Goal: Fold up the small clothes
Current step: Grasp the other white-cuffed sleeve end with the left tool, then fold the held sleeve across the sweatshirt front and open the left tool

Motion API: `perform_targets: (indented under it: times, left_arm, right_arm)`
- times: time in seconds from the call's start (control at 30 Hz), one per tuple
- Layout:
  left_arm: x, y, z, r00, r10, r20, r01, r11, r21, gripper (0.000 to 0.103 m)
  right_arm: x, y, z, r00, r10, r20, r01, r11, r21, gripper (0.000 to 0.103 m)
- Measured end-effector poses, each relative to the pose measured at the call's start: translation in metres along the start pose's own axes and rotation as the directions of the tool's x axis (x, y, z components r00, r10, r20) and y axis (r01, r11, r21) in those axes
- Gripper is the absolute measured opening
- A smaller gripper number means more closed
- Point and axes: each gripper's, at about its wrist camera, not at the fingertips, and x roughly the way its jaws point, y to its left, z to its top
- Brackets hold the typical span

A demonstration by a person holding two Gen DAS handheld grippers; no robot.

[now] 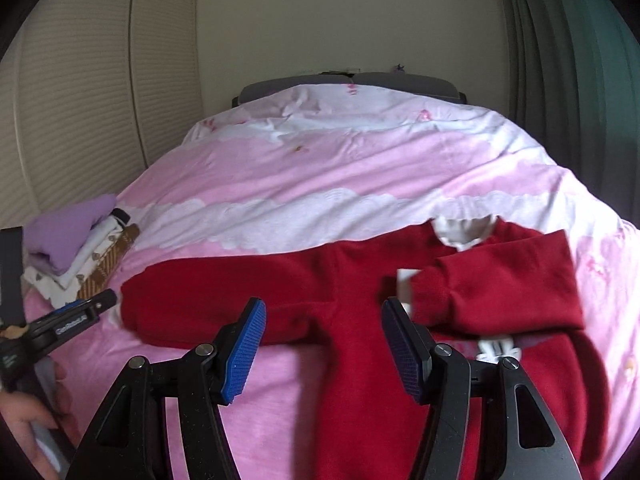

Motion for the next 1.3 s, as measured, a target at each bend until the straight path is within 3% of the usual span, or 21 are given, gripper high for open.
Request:
perform_targets:
  times: [0.17,0.3,0.47,0.63,0.87,1.07,1.17,1.3]
  left_arm:
    - [0.028,0.014,0.000,0.998,-0.059,-0.031,0.058,0.997,-0.050,0.052]
    - [0.047,0.024,-0.002,0.989,-0.139,-0.052,0.132,0.983,-0.125,0.034]
    - [0.055,0.031,-0.005,0.986,-0.160,-0.051,0.147,0.969,-0.197,0.013]
    - [0.038,0.025,-0.003,0.991,-0.135,-0.025,0.128,0.974,-0.188,0.009]
    - [-0.011,-0.022,0.013,0.998,-0.050,0.033,0.052,0.997,-0.062,0.008]
    - [-0.059,-0.097,0.024,0.993,-0.031,0.116,0.023,0.998,0.065,0.008]
    - [-0.076,-0.137,0.026,0.986,-0.035,0.165,0.018,0.994,0.105,0.007]
    - [-0.084,-0.196,0.025,0.982,-0.089,0.165,0.062,0.985,0.160,0.007]
  right_arm:
    - [0.012,0.010,-0.004,1.000,-0.004,-0.009,0.003,1.000,-0.026,0.060]
    - [0.022,0.009,-0.006,1.000,-0.006,-0.030,0.005,1.000,-0.023,0.061]
    - [0.028,0.003,-0.008,0.999,-0.011,-0.049,0.010,1.000,-0.018,0.060]
    - [0.024,-0.006,-0.007,0.999,-0.009,-0.048,0.009,1.000,-0.004,0.060]
    - [-0.002,-0.036,-0.002,1.000,-0.015,-0.017,0.016,0.999,0.033,0.060]
    - [-0.029,-0.088,0.002,0.998,-0.056,0.013,0.055,0.995,0.078,0.060]
    - [-0.040,-0.120,0.004,0.997,-0.078,0.022,0.075,0.990,0.117,0.060]
    - [-0.058,-0.169,0.007,0.991,-0.124,0.044,0.115,0.979,0.168,0.061]
